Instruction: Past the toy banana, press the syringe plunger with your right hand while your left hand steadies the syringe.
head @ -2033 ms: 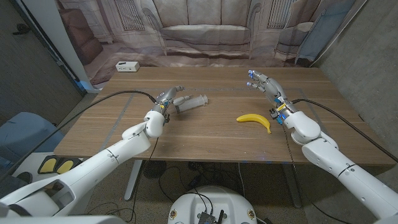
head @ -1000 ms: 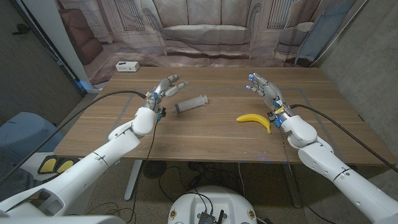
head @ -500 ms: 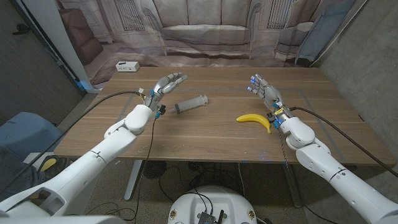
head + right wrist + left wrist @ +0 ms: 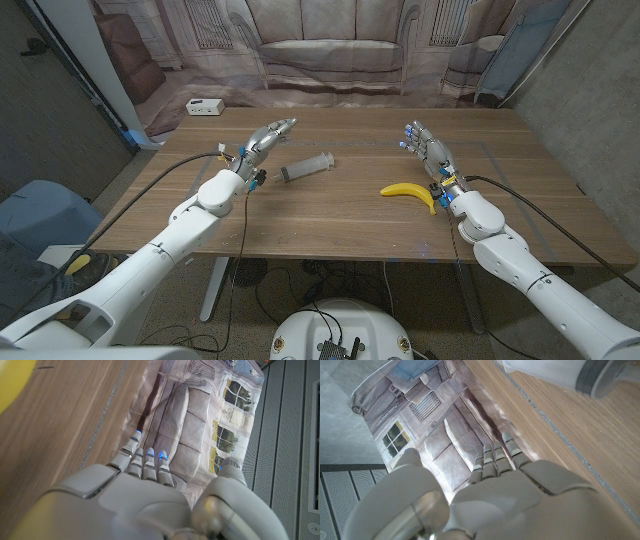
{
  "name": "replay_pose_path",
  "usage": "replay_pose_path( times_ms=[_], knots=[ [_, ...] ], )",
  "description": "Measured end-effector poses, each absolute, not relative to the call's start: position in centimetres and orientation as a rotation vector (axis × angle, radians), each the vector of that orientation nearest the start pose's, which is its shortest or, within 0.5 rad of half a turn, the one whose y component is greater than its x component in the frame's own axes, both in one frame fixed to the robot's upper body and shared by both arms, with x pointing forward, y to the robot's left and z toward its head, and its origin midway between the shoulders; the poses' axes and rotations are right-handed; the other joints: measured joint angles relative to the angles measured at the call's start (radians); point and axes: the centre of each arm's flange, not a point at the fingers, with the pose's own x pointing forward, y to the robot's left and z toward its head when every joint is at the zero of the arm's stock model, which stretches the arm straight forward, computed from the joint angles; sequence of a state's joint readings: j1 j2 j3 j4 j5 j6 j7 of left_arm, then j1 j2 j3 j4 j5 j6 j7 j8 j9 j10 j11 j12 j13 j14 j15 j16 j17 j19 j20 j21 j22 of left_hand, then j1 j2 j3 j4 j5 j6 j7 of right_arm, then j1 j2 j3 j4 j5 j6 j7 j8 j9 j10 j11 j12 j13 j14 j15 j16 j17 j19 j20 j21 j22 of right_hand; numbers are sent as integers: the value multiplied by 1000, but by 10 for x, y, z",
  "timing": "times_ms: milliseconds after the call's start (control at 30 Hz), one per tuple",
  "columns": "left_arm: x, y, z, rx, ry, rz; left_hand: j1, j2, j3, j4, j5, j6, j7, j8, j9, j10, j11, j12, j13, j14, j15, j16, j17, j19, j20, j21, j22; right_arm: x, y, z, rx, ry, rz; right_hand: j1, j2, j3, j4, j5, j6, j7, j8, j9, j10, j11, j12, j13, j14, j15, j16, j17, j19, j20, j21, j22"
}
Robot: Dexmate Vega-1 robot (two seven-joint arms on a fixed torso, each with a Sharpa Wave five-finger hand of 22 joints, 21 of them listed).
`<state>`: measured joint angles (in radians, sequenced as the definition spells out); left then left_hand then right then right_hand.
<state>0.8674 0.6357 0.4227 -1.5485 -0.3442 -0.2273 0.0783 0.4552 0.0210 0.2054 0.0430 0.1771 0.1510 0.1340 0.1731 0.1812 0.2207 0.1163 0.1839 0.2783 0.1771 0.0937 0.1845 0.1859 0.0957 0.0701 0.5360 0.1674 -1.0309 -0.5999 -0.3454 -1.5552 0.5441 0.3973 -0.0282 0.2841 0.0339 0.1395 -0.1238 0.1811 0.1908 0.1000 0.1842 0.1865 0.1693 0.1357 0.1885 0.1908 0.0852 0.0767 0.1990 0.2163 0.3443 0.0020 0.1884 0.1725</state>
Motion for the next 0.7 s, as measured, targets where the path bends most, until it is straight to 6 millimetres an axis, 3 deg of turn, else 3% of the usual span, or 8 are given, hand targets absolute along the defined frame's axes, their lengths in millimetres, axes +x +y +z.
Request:
replay_pose_path(
  times_ms=[167,433,700],
  knots=[
    [613,253,8,313,-703,-225,-10,-3,-4,-4,0,-2,2,0,0,-28,-15,0,-9,-22,-3,-8,0,-18,-2,-21,0,587,-274,-41,-63,-726,250,-1,-1,0,0,0,0,0,0,0,0,0,0,0,0,0,0,0,0,0,0,0],
    [616,253,3,280,-704,-215,-10,-3,-4,-4,0,22,-33,13,0,-38,-33,0,-22,-43,-14,-8,-5,-41,-9,-47,0,588,-276,-44,-58,-718,244,-1,-1,0,0,0,0,0,0,0,0,0,0,0,0,0,0,0,0,0,0,0],
    [619,255,-2,254,-710,-192,-11,-2,-8,-8,0,28,-38,13,-5,-42,-40,5,-28,-49,-19,-8,-5,-51,-9,-52,3,590,-278,-43,-58,-718,244,-1,-1,-3,3,0,0,0,0,0,4,4,0,0,0,0,0,-3,0,0,0,0]
  ],
)
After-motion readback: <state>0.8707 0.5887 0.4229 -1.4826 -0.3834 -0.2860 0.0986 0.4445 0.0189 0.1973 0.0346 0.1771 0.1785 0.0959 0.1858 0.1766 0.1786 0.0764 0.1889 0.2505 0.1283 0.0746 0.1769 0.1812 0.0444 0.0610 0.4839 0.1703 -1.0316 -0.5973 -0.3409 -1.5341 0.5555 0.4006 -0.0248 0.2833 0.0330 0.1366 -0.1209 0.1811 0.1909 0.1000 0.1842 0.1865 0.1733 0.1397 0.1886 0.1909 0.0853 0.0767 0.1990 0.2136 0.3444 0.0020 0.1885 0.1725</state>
